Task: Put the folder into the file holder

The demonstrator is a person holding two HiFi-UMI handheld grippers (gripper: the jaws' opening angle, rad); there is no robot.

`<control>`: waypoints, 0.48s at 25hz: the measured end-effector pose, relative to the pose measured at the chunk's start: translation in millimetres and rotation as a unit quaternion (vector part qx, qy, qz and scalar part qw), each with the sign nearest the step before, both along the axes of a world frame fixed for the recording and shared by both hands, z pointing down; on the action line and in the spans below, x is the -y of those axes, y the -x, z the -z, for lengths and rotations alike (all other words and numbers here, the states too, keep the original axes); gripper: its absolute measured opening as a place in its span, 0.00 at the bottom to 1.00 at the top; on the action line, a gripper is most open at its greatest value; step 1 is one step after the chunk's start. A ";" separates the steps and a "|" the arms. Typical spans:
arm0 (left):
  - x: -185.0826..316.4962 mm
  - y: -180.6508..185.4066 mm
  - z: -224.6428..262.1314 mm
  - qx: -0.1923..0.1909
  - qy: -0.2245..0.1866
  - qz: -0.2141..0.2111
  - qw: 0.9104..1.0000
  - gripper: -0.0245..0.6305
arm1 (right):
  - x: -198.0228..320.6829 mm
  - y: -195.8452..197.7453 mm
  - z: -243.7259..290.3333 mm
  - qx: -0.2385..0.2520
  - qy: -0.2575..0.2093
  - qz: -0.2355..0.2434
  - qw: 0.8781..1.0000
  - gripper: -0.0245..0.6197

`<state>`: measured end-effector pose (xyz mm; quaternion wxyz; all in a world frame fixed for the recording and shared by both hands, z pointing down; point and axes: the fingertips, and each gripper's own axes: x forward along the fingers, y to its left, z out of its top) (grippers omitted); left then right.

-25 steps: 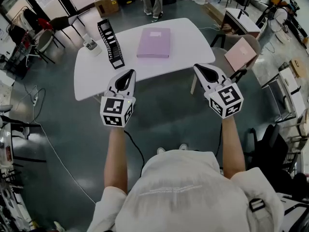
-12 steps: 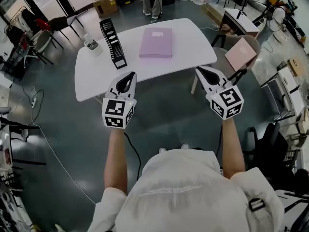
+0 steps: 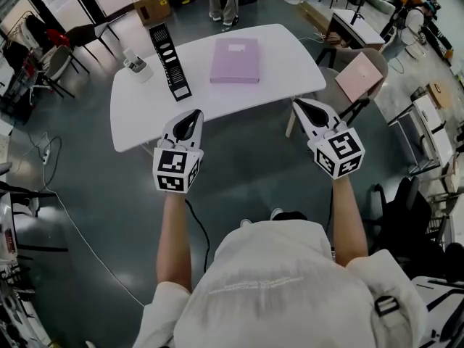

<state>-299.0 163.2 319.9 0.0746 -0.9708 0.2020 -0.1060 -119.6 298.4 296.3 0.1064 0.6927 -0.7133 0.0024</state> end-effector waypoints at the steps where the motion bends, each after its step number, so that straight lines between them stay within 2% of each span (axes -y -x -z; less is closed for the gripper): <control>1: 1.9 1.6 0.4 -0.002 0.001 0.002 1.000 0.06 | 0.9 1.4 1.1 -0.002 -0.001 -0.001 1.000 0.06; 5: 7.7 6.4 0.9 -0.013 0.003 0.011 1.000 0.07 | 3.8 6.1 4.7 -0.009 -0.006 -0.001 1.000 0.06; 6: 8.6 6.6 1.1 -0.014 0.004 0.012 1.000 0.15 | 4.5 7.4 4.4 -0.007 -0.004 0.003 1.000 0.10; 7: 9.6 6.2 1.3 -0.012 0.004 0.011 1.000 0.34 | 5.3 8.3 3.6 -0.004 -0.001 0.006 1.000 0.29; 8: 10.7 5.5 1.6 -0.009 0.002 0.009 1.000 0.43 | 5.9 8.7 2.7 -0.001 0.003 0.009 1.000 0.38; 12: 13.3 3.1 1.6 0.003 -0.010 -0.002 1.000 0.50 | 5.1 6.4 -0.2 0.001 0.003 0.004 1.000 0.48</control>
